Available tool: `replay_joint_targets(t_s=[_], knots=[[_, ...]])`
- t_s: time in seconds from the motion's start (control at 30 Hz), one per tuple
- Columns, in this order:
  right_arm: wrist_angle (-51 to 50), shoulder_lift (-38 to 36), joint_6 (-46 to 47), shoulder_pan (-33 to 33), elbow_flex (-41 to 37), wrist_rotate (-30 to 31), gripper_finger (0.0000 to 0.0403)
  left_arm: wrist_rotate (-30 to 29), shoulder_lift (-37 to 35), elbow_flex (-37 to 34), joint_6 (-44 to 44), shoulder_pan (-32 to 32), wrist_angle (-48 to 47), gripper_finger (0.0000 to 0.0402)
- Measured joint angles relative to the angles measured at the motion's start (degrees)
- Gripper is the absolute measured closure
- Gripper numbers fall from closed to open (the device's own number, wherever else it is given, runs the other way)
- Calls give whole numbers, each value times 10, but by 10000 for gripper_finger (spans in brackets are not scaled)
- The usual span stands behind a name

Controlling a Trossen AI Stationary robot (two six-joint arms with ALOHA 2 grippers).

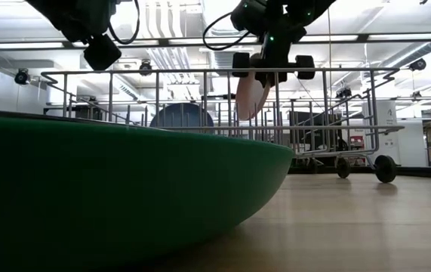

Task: Sort dishes
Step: Put the light pink plate into the dish rack

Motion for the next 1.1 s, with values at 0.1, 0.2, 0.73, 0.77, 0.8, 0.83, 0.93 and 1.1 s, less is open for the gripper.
replay_joint_targets(t_s=[0.1,0.2,0.73,0.77,0.8,0.83,0.93,1.1], knots=[[-1,1,0,0,-1,-1,373,0,0,0,0,0,0,193],[0,1,3,0,-2,0,373,0,0,0,0,0,0,193],[0,1,8,1,-16,-1,373,0,0,0,0,0,0,193],[0,1,10,2,-16,-1,373,0,0,0,0,0,0,193],[0,1,11,2,-16,-1,373,0,0,0,0,0,0,193],[1,1,12,3,-16,-1,373,0,0,0,0,0,0,193],[1,1,12,3,-17,-2,373,0,0,0,0,0,1,193],[1,1,12,2,-17,-2,373,0,0,0,0,0,1,193]])
